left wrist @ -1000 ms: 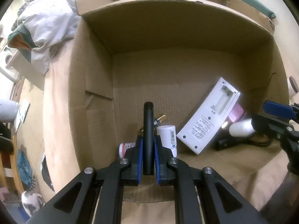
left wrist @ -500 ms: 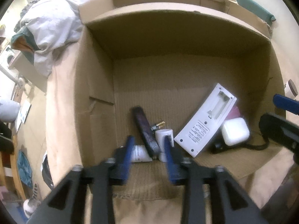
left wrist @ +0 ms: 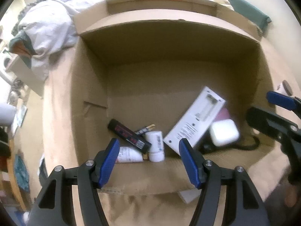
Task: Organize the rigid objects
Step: 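Carry the black cable and white case into the box and open both grippers, then withdraw both grippers from the box toward the pink item and white plug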
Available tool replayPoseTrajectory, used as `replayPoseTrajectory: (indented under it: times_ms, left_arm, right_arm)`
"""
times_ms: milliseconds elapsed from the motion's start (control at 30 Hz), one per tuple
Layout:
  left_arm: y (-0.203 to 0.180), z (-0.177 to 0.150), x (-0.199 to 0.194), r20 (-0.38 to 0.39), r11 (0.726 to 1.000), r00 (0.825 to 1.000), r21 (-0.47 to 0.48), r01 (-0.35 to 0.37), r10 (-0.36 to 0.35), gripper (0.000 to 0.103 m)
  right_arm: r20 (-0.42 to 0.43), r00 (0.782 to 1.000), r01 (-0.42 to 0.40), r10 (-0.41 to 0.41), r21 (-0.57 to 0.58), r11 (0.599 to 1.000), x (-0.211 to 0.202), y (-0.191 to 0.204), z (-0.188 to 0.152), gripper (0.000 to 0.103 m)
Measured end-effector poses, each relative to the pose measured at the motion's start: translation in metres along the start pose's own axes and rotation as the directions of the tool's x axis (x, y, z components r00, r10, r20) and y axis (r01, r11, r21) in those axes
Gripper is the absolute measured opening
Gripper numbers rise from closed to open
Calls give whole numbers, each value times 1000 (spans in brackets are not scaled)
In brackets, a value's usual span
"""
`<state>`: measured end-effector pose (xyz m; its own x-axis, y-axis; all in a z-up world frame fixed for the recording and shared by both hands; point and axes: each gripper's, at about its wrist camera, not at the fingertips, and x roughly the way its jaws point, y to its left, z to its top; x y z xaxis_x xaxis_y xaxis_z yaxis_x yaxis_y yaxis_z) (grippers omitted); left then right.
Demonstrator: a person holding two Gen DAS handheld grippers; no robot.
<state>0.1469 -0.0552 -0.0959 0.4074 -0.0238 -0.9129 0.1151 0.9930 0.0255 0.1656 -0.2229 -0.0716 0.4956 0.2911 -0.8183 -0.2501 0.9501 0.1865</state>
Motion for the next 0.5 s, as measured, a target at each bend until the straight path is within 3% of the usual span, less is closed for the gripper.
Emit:
replayPoseTrajectory:
  times_ms: [300,500]
  left_arm:
    - [6,-6,-35,-2,999,999,-30,38,-38,62]
    - [24,-17,-70,69,997,997,-78,-21,27,62]
  right_arm:
    - [20,1000,-12,11,58,998,-29,-4,-9,103]
    - [88,994,-67,60,71,995,-56,7,-25,103]
